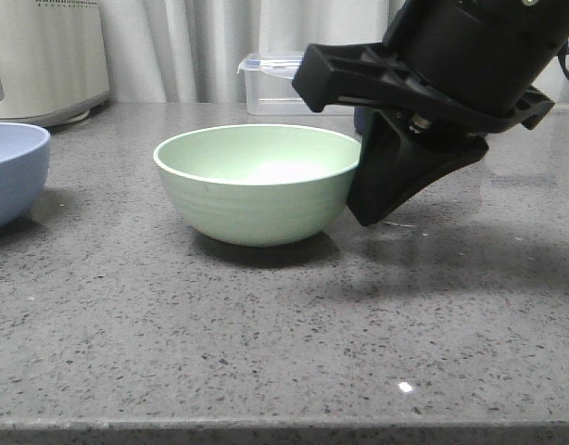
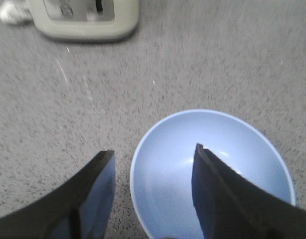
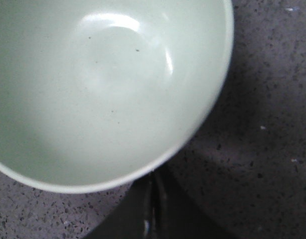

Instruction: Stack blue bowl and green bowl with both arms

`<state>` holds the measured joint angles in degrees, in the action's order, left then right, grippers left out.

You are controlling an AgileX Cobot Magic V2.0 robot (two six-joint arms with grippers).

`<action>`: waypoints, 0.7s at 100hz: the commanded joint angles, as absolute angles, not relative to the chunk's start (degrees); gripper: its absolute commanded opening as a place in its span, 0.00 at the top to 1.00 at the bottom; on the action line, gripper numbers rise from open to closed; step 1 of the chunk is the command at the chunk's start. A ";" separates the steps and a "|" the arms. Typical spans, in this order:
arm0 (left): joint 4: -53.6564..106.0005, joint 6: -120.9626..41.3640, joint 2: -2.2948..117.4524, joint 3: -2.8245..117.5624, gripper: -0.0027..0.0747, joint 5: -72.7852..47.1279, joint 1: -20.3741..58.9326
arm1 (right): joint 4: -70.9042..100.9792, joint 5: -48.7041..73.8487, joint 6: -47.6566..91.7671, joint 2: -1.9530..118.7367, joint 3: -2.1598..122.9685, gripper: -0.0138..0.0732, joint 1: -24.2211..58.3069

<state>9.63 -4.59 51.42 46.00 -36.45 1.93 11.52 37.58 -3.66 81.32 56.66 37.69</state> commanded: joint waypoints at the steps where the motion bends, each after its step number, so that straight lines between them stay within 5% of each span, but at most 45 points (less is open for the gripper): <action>1: 10.40 -3.60 55.35 50.85 0.52 -35.30 1.76 | 12.27 34.87 -2.85 79.74 57.97 0.92 37.74; 70: 9.63 -3.60 70.76 53.78 0.52 -39.30 1.67 | 12.27 34.93 -2.85 79.74 57.97 0.92 37.74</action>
<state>9.30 -4.20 71.23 51.75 -41.19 1.80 11.52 37.58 -3.66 81.32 56.66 37.69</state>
